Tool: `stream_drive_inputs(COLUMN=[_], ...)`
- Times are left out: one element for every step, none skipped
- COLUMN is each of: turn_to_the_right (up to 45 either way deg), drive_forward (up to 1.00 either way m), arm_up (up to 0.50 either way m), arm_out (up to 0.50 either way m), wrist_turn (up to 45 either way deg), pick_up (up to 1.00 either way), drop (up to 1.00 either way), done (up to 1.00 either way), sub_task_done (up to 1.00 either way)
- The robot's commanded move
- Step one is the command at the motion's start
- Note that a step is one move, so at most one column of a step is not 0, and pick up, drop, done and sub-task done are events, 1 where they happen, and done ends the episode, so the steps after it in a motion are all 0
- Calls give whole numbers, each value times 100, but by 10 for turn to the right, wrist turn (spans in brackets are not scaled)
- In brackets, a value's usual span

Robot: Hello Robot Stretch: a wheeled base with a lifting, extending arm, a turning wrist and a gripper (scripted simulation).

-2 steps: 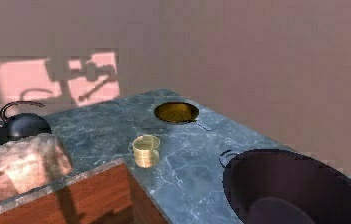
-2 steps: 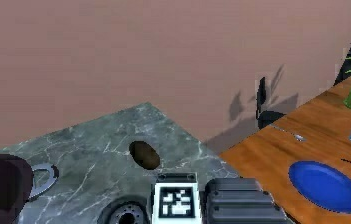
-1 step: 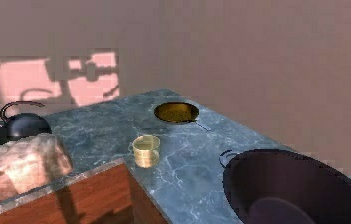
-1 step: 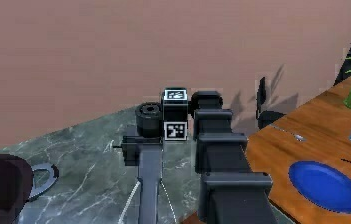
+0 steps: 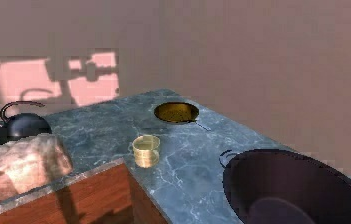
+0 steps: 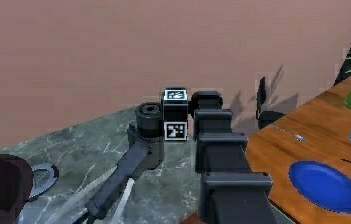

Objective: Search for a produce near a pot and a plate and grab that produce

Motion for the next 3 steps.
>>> stream_drive_inputs(turn_to_the_right=[0,0,0], drive_forward=[0,0,0], arm_up=[0,0,0], arm_out=[0,0,0], wrist_turn=[450,450,300], pick_up=[0,0,0], drop=[0,0,0], done=[0,0,0], sub_task_done=[0,0,0])
